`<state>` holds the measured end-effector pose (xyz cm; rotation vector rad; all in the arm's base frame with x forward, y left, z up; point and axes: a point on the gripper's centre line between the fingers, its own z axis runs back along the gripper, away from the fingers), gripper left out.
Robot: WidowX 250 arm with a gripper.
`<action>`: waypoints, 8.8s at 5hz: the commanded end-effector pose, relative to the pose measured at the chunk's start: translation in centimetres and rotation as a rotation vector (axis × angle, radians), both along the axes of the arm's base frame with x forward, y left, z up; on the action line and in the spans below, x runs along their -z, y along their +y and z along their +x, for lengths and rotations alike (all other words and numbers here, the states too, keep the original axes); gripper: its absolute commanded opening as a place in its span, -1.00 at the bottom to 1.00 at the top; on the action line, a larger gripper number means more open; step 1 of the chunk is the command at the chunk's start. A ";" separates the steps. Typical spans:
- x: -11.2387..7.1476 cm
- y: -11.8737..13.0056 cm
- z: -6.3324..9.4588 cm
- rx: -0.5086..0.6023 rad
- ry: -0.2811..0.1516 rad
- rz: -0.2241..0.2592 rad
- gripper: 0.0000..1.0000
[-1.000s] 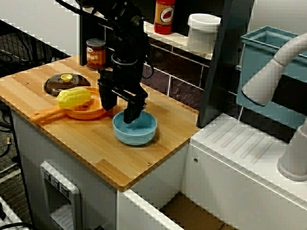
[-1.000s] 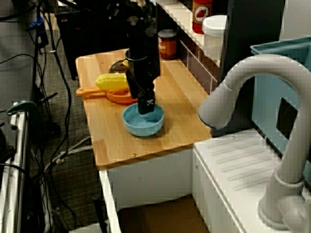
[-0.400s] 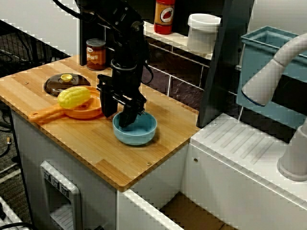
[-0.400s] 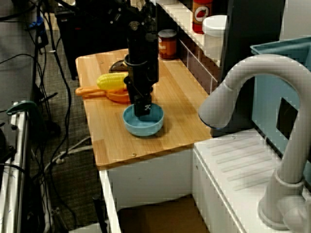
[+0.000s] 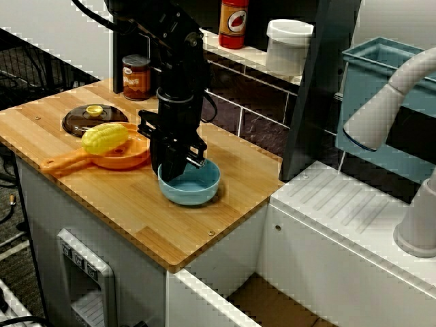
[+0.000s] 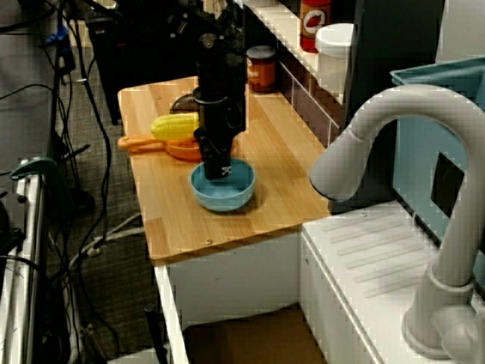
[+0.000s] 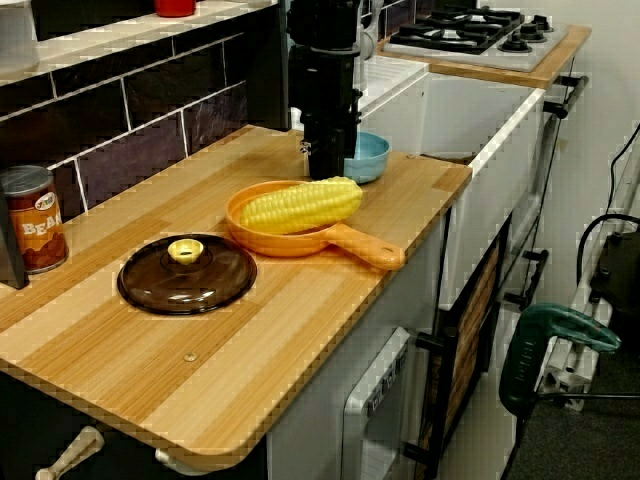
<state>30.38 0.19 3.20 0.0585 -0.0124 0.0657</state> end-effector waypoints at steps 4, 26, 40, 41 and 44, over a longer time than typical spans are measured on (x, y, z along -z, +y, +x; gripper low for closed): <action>-8.9 3.7 1.0 0.007 -0.052 -0.136 -1.00; -16.5 12.9 8.9 -0.273 -0.177 -0.225 -1.00; -16.0 12.2 8.4 -0.321 -0.156 -0.370 1.00; -16.5 12.1 8.1 -0.326 -0.161 -0.387 1.00; -17.1 12.0 7.7 -0.318 -0.168 -0.419 1.00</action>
